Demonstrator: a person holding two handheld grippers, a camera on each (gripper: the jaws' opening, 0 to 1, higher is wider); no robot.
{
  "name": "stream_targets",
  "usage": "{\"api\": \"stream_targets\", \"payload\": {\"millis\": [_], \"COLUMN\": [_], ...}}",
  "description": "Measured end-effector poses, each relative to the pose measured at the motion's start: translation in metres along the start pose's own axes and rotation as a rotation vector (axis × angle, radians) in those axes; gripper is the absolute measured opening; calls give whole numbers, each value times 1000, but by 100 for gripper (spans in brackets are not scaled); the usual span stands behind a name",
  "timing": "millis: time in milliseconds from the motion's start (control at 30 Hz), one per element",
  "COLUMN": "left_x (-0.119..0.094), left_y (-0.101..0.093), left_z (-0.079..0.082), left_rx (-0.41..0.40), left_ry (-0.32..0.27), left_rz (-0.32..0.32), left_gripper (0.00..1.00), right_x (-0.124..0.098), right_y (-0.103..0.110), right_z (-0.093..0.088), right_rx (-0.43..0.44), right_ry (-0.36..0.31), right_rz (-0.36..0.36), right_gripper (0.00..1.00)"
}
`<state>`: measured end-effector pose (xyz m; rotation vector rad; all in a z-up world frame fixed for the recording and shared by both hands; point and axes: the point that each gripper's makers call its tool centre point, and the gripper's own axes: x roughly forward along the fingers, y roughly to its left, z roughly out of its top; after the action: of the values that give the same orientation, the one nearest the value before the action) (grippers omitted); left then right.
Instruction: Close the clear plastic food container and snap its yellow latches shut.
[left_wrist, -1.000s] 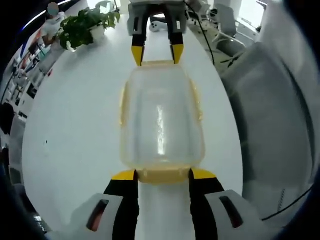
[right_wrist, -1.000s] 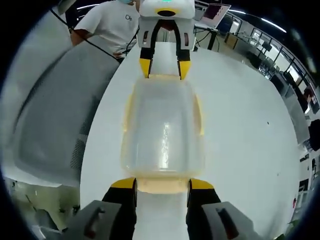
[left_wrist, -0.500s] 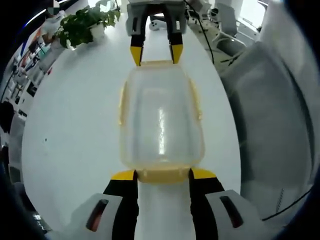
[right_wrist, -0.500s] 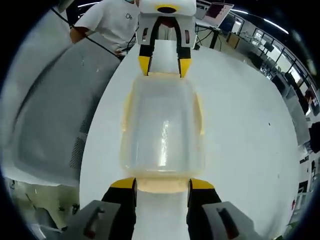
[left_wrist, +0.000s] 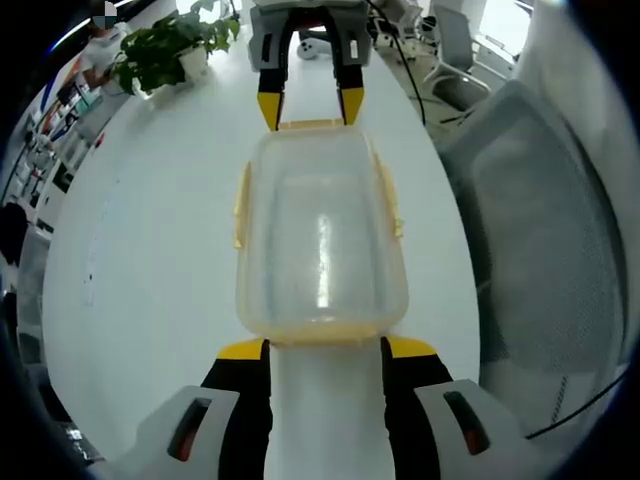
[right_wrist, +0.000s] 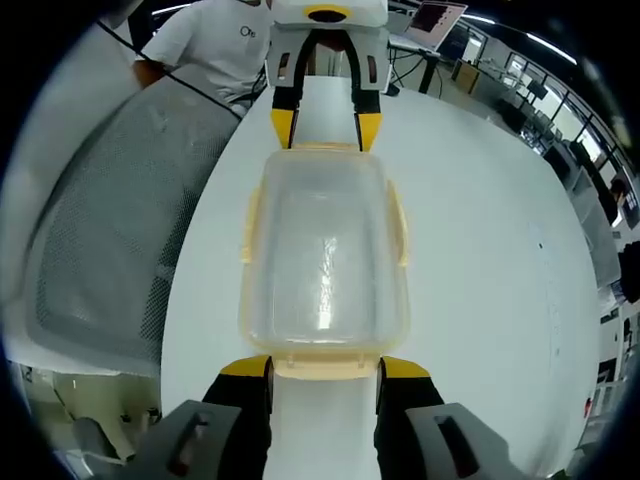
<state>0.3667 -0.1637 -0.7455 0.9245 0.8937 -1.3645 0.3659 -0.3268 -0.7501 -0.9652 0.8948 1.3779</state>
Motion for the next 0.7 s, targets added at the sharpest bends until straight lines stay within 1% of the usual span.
{"api": "stream_targets", "payload": {"millis": [167,433,567,700], "left_x": [-1,-5,-8,-10], "left_y": [-1,1,3,2], "left_z": [-2,-3,-1,0], "left_rx": [7,4,-8,-21], "left_ry": [4,3,-8,-14], "left_rz": [-1,7,14,16], "left_gripper": [42,43,43,44], "right_x": [-2,-6,-10,-11], "right_y": [-1,4,3,4], "right_z": [1,-1,2,0], "right_rx": [5,16,25,19], "right_ry": [-2,0,-7,-1], "right_rz": [-4,19,14,12], "right_gripper": [39,41,41,40]}}
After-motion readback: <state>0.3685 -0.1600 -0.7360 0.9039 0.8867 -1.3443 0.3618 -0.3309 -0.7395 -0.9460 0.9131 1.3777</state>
